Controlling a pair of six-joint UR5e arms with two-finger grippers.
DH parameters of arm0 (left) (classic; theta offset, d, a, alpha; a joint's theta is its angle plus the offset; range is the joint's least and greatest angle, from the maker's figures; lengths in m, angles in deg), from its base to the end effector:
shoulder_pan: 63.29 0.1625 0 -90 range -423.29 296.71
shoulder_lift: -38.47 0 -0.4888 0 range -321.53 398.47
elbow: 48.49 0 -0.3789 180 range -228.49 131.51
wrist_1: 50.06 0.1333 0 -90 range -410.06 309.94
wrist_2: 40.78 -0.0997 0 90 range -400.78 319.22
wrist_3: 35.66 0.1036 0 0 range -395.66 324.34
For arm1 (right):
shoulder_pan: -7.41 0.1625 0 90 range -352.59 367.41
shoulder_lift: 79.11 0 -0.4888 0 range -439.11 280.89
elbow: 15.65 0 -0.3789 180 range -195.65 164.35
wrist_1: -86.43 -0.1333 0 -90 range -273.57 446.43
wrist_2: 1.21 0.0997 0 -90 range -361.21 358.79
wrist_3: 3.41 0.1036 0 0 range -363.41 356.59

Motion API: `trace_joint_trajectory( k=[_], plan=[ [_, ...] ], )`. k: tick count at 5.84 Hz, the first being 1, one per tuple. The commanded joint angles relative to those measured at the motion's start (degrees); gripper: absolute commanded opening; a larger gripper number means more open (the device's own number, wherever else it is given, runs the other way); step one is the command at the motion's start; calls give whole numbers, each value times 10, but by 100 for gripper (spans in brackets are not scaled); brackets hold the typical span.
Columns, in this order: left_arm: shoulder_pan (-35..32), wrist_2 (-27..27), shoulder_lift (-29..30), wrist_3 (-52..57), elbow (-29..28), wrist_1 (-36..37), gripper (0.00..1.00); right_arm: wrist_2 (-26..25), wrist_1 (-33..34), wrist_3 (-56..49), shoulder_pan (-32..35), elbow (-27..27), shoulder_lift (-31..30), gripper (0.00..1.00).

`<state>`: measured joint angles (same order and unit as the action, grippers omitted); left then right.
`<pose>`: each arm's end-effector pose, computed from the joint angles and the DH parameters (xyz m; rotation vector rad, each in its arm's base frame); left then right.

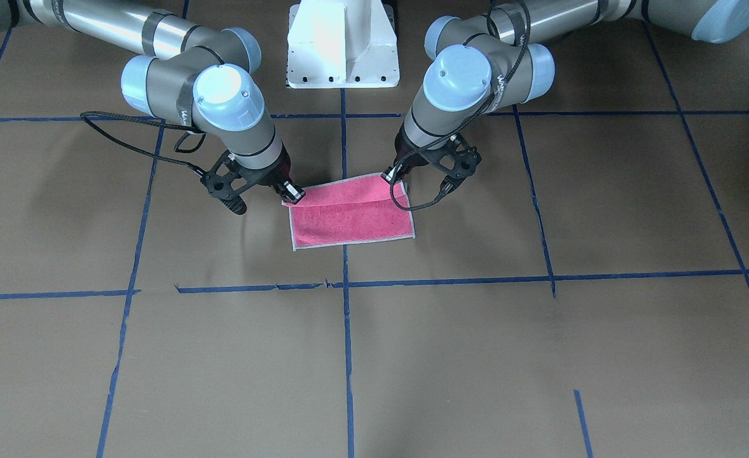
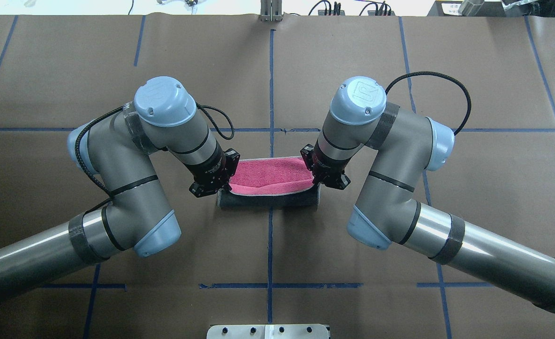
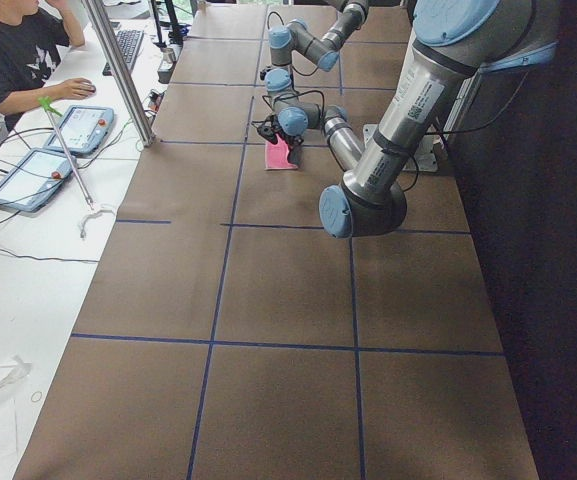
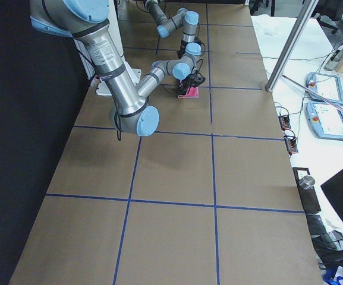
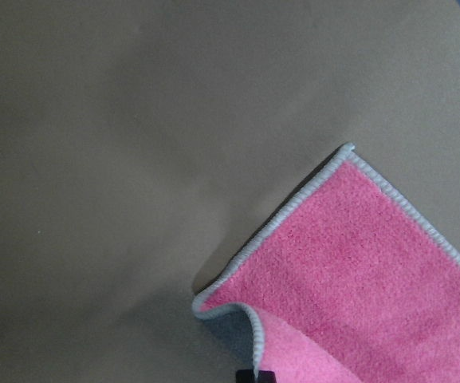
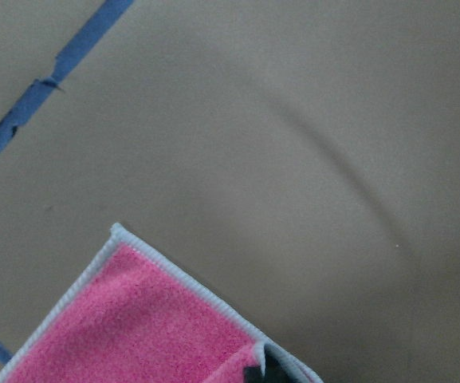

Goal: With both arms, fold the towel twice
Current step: 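Lay the held edge onto the far edge with both grippers, folding the towel in half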

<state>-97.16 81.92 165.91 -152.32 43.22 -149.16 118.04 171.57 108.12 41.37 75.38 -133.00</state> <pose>0.5567 -0.4668 0.2951 -0.4945 0.8697 -0.7297 -0.5549 -0.4734 0.3291 -0.4158 -0.7822 0.7193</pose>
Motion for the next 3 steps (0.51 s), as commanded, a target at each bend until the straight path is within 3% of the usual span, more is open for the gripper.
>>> trace_joint_trajectory(
  k=[1,2,3],
  plan=[
    [-9,0,4,-4,-24,-18,0,0,-1,-1,1,-12,8,0],
    [-17,0,4,-4,-29,-17,0,0,-14,-1,3,-29,18,0],
    [-22,0,4,-6,-35,-18,0,0,-70,3,8,-62,19,0]
  ],
)
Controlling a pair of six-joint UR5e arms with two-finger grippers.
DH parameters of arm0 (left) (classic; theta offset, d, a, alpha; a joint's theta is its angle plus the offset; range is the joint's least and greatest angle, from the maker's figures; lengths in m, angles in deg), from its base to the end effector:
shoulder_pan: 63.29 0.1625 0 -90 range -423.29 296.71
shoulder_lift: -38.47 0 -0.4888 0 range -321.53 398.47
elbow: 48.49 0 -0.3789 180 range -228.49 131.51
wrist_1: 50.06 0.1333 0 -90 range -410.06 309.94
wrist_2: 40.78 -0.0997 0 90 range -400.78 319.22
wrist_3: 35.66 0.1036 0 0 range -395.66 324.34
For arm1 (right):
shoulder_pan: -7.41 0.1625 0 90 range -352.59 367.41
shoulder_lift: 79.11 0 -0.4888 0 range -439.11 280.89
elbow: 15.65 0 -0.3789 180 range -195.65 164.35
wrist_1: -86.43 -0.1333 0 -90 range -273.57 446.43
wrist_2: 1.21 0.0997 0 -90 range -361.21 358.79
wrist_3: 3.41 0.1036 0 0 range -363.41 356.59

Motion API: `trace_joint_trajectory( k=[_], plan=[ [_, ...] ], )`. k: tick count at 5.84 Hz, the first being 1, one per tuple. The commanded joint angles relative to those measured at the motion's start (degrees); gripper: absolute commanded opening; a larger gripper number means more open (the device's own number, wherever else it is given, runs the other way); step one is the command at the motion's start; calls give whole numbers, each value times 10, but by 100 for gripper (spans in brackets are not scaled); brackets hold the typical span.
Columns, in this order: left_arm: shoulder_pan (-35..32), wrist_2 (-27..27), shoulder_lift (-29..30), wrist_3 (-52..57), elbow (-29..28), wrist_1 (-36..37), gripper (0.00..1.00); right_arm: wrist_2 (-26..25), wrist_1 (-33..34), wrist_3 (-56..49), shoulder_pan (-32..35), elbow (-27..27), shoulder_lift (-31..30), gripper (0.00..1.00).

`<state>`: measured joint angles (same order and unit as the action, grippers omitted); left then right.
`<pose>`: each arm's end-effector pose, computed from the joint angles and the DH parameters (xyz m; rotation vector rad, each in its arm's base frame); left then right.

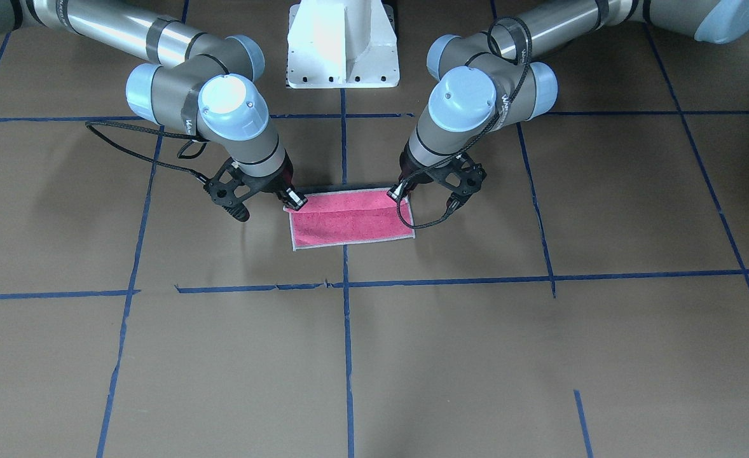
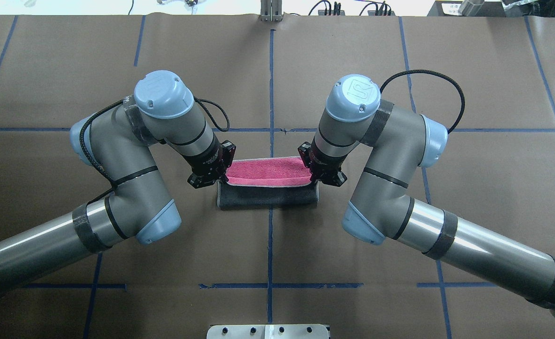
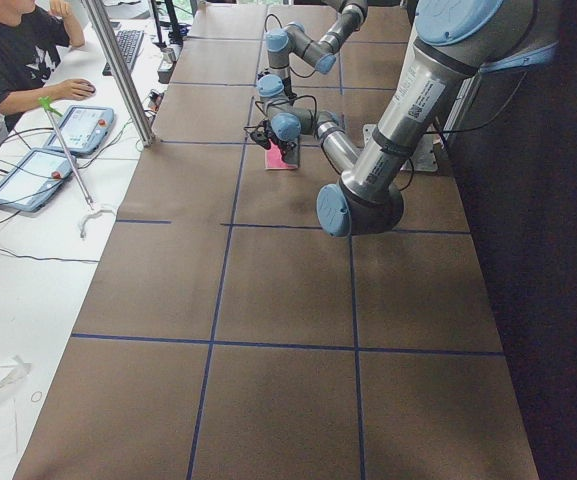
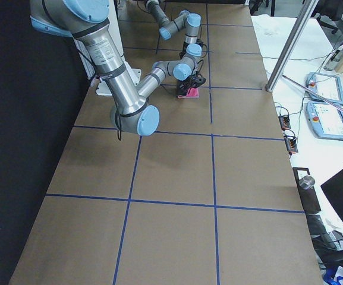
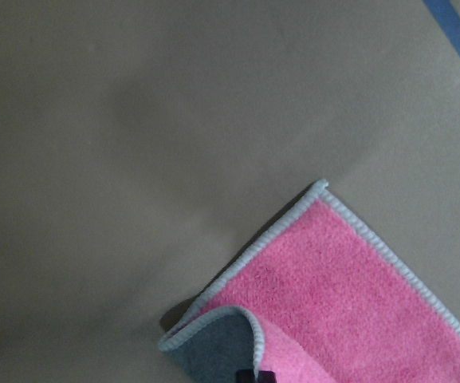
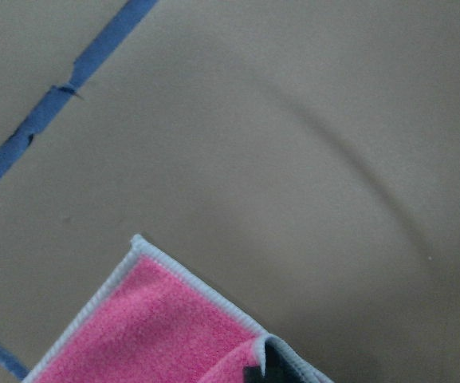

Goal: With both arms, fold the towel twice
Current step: 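Lay the held edge onto the far edge with both grippers, folding the towel in half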

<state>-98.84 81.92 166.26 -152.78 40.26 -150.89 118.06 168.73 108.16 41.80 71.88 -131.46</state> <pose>0.5535 -0.4906 0.3089 -0.4890 0.8623 -0.7704 -0.5663 -0.4878 0.3296 -0.4108 -0.7989 0.7212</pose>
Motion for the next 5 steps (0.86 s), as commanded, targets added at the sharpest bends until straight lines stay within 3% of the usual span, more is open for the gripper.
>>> trace_joint_trajectory(
  k=[1,4,5],
  plan=[
    [-7,0,0,-2,-7,-3,0,0,-43,3,9,-28,3,0],
    [-8,0,3,-2,-16,-12,0,0,-43,3,16,-29,8,0],
    [-8,-1,3,0,-16,-15,6,-1,-44,0,16,-28,8,3]
  ],
)
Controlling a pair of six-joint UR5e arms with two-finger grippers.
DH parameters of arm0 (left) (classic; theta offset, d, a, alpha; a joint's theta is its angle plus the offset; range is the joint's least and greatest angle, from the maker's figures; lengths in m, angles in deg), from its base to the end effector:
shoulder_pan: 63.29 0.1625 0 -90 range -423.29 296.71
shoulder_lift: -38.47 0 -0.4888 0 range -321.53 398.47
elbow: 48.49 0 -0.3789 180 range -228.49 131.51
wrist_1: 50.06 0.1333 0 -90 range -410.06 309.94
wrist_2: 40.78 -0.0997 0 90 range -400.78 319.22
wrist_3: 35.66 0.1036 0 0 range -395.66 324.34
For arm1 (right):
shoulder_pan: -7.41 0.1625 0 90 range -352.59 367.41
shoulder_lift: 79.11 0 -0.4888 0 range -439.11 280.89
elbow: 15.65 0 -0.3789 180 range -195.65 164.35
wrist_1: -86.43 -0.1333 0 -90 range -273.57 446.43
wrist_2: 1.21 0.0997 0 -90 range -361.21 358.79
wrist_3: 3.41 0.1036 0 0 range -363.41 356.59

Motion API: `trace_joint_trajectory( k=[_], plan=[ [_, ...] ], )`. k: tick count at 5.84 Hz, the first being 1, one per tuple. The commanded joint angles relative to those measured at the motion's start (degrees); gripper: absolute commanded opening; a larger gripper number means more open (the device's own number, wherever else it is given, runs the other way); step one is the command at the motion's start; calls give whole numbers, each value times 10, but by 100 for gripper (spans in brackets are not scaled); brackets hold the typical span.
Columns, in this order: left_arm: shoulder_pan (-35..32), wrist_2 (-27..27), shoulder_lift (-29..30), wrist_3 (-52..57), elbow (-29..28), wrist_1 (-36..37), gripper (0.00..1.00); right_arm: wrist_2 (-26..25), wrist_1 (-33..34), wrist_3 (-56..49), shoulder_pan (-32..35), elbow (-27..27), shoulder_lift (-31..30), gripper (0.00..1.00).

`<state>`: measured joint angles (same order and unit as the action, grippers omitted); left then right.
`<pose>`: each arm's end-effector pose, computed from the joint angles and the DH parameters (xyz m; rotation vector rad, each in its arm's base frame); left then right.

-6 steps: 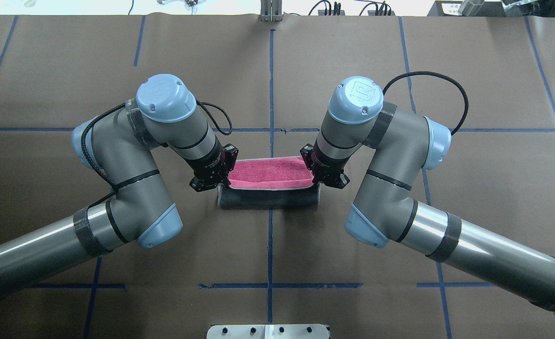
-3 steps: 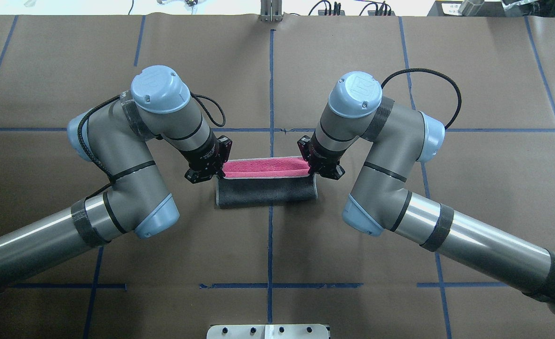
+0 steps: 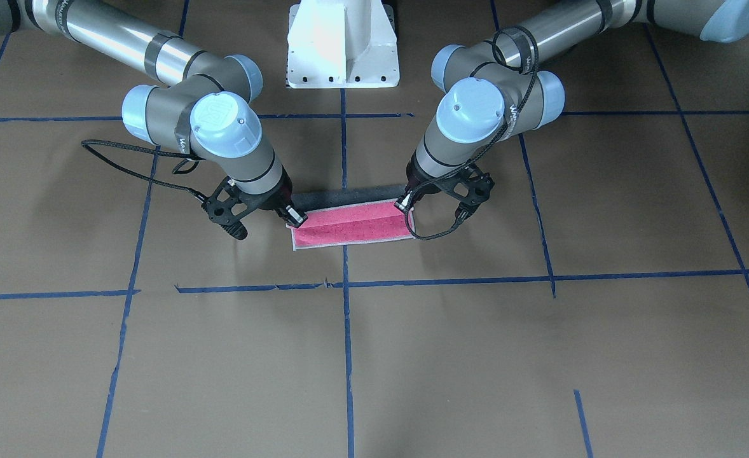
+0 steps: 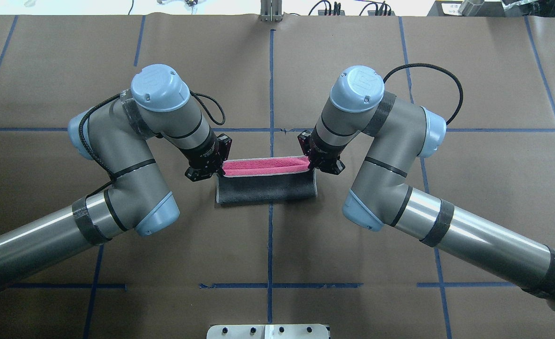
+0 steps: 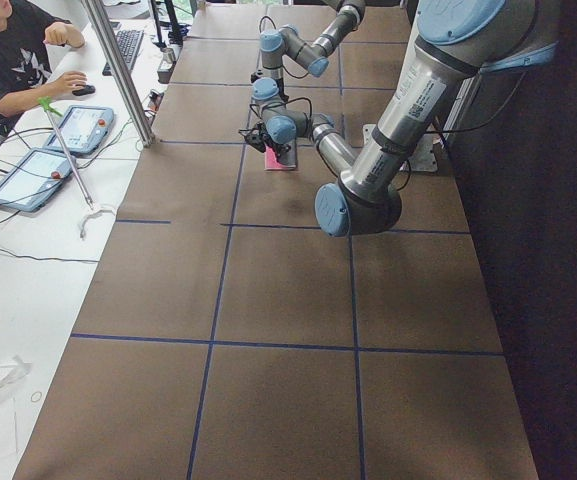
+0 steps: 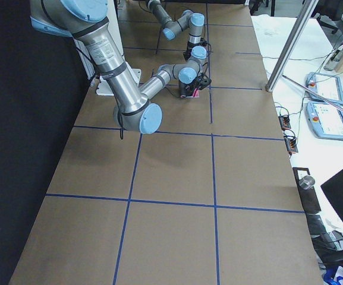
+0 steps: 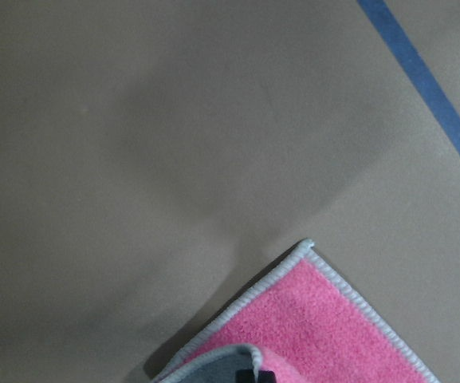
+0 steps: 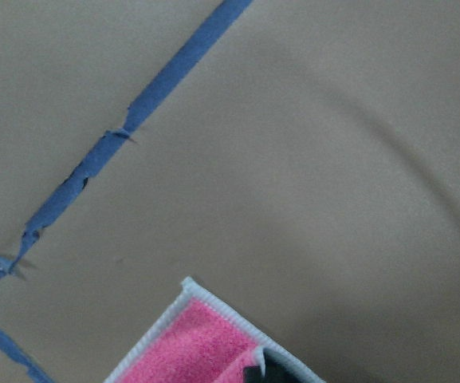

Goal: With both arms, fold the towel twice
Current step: 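Lay the held edge onto the far edge with both grippers, folding the towel in half, then open both grippers and raise them away from the folded towel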

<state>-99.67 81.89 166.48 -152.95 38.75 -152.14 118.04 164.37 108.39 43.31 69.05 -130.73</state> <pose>0.5516 -0.5025 0.3147 -0.4842 0.8654 -0.7869 -0.5634 -0.5099 0.3320 -0.3943 -0.8429 0.7348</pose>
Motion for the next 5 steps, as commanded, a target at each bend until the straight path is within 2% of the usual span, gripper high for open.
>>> trace_joint_trajectory(
  k=[1,2,3,5],
  plan=[
    [-4,-4,-3,6,-6,-40,46,-1,-16,-34,1,0,-1,45],
    [-8,-15,-4,8,-16,-66,99,-13,-19,-64,4,0,-5,99],
    [-13,-43,-4,10,-16,-69,100,-49,-21,-88,6,0,-5,100],
    [-37,-48,-6,65,-9,-86,100,-57,-20,-120,50,20,-8,100]
  ],
)
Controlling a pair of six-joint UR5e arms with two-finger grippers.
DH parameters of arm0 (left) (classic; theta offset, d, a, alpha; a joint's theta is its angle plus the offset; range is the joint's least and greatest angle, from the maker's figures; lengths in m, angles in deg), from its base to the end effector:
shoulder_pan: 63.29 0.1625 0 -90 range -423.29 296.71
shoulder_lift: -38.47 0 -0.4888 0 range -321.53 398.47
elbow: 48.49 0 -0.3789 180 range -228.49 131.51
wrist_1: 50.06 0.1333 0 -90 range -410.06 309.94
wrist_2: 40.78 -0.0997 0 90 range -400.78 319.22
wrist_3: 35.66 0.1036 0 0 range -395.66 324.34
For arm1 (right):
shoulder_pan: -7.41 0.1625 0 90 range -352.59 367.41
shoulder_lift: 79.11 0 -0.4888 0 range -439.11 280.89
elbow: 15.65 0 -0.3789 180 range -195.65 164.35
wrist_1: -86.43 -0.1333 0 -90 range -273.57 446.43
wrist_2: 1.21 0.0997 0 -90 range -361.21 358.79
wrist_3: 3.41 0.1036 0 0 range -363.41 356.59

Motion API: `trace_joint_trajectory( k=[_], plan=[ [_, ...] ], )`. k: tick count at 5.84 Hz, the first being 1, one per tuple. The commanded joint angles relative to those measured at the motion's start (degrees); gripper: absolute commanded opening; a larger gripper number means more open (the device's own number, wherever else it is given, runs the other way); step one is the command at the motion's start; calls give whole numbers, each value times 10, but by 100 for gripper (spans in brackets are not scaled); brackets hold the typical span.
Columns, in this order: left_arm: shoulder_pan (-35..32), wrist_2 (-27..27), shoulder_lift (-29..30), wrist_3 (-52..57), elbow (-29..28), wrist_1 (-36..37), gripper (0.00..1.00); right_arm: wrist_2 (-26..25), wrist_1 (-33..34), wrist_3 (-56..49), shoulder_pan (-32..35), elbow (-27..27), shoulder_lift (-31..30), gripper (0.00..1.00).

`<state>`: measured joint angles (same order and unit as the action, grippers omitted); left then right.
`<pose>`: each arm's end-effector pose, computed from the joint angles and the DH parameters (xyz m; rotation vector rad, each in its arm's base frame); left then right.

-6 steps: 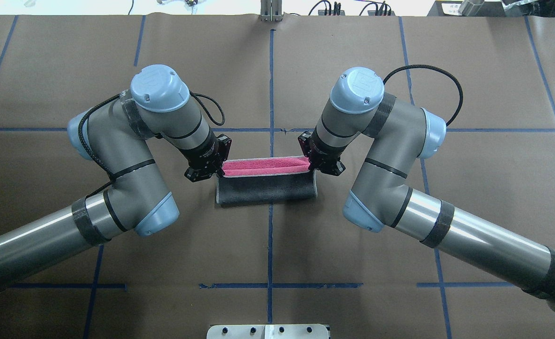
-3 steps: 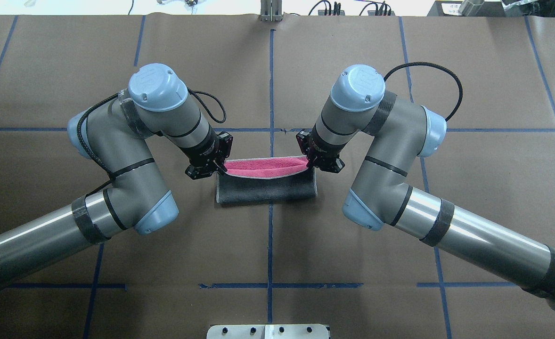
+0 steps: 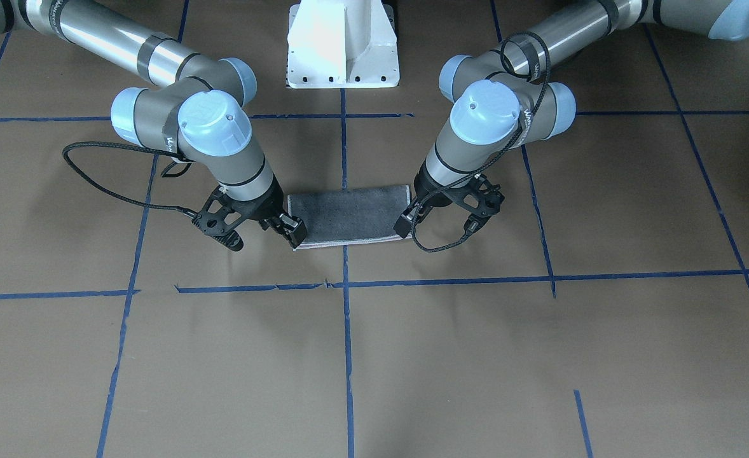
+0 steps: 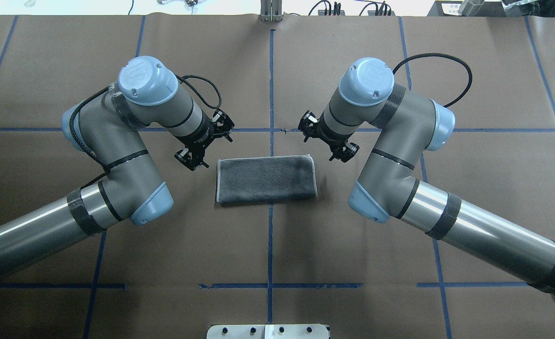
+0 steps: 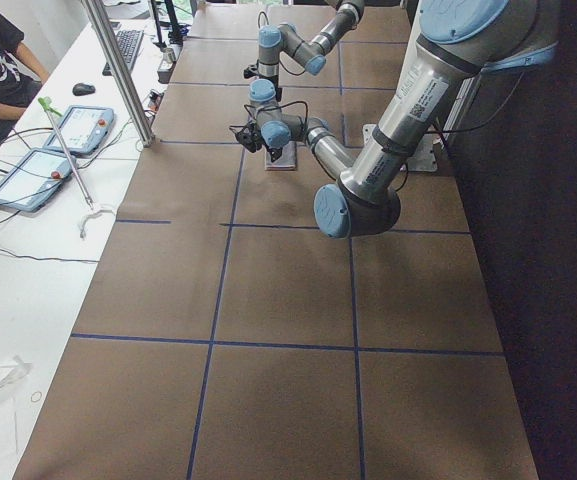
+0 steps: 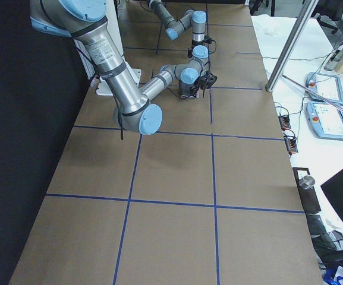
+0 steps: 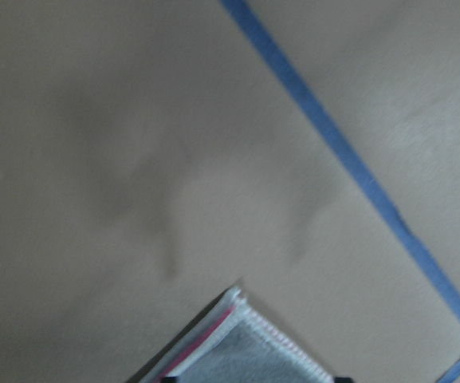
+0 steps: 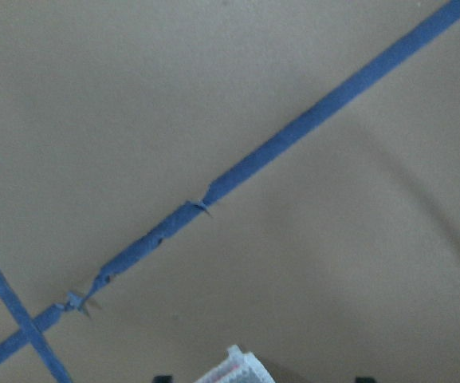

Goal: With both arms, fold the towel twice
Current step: 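Open both grippers and raise them away from the folded towel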

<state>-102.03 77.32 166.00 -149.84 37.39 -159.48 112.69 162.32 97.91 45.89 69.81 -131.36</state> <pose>0.5299 -0.5334 0.3173 -0.3456 0.9783 -0.7757 -0.5330 -0.5403 0.3324 -0.1943 -0.8984 0.6365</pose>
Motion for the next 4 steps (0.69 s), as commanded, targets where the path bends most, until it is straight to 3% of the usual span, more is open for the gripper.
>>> trace_joint_trajectory(
  k=[1,2,4],
  plan=[
    [-19,-4,-16,87,33,-14,100,1,7,-39,46,37,-20,100],
    [-20,-6,-51,167,86,-13,100,-3,7,-88,55,82,-66,100],
    [-7,-37,-62,206,101,-14,100,3,7,-205,84,127,-126,100]
  ],
)
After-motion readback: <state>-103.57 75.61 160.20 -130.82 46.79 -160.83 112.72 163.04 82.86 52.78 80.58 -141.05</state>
